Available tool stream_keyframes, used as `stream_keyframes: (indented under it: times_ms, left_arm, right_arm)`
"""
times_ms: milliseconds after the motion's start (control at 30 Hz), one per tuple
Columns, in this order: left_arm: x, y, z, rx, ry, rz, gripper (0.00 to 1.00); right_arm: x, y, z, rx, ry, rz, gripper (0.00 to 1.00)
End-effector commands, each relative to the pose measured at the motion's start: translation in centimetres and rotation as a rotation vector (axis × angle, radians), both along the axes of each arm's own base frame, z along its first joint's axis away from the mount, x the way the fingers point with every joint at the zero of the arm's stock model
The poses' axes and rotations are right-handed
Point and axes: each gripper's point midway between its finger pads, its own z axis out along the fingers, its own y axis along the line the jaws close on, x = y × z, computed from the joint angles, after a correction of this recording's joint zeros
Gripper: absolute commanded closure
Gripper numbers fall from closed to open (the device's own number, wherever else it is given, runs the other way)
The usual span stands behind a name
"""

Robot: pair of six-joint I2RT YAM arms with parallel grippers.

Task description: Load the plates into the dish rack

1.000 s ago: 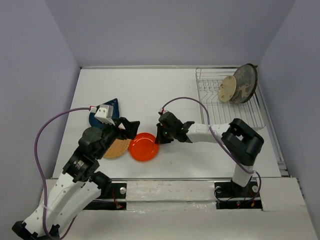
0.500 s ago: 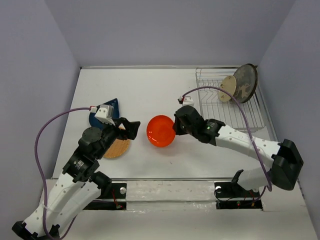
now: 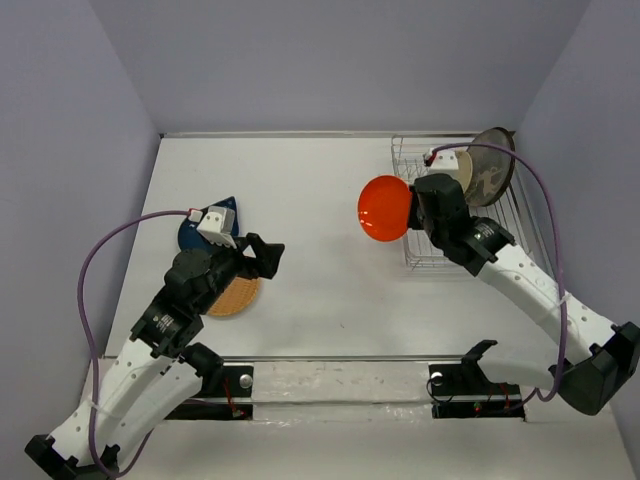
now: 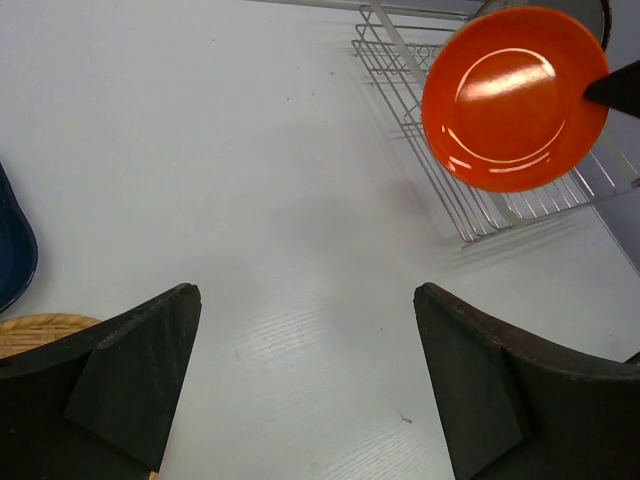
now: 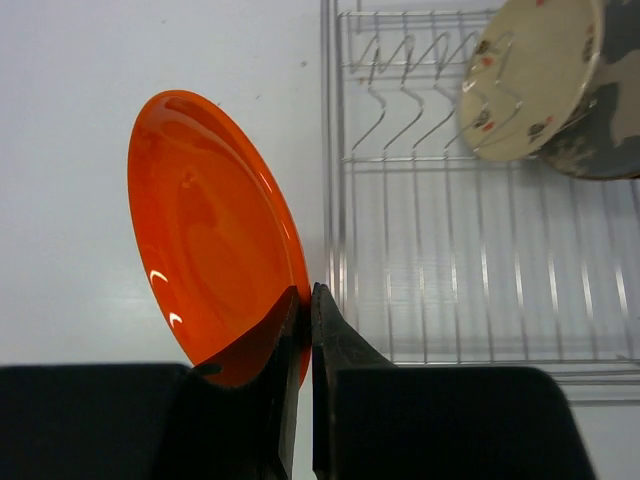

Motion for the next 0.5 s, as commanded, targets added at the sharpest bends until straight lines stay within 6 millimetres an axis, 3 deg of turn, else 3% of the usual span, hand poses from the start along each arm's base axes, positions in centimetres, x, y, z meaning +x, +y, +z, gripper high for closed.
stream_keyframes:
  times_ms: [0, 33, 67, 100, 133, 267, 467]
  left_arm:
    - [0.2, -0.5, 1.0, -0.026, -0.034, -0.023, 0.01]
    - [0.0, -0.7, 1.2, -0.030, -0.038, -0.034, 0.01]
    - [-0.1, -0.7, 1.2, -0.033, -0.040, -0.038, 0.01]
    - [-0.1, -0.7, 1.4, -0.035, -0.046, -0.039, 0.01]
    - [-0.2, -0.6, 1.6, -0.040, -0.054, -0.040, 0.01]
    - [-0.9, -1.3, 2.1, -0.058, -0.070, -0.097, 0.01]
    - [-1.5, -1.9, 2.6, -0.068, -0.085, -0.143, 0.01]
  right_arm:
    - [3.1, -4.7, 6.5, -0.186, -0.146, -0.166, 0.93]
    - [3.8, -6.3, 7.1, -0.213, -0.153, -0.223, 0.93]
    - [4.3, -6.3, 7.6, -0.234, -0.156, -0.226, 0.93]
    - [5.4, -7.5, 7.4, -0.270, -0.139, -0.265, 0.93]
    - [6.0, -8.5, 8.9, -0.304, -0.158, -0.300, 0.93]
    - [8.5, -11.9, 10.2, -0.430, -0.139, -0.415, 0.93]
    - [11.3, -16.3, 9.6, -0.539, -0.069, -0.536, 0.93]
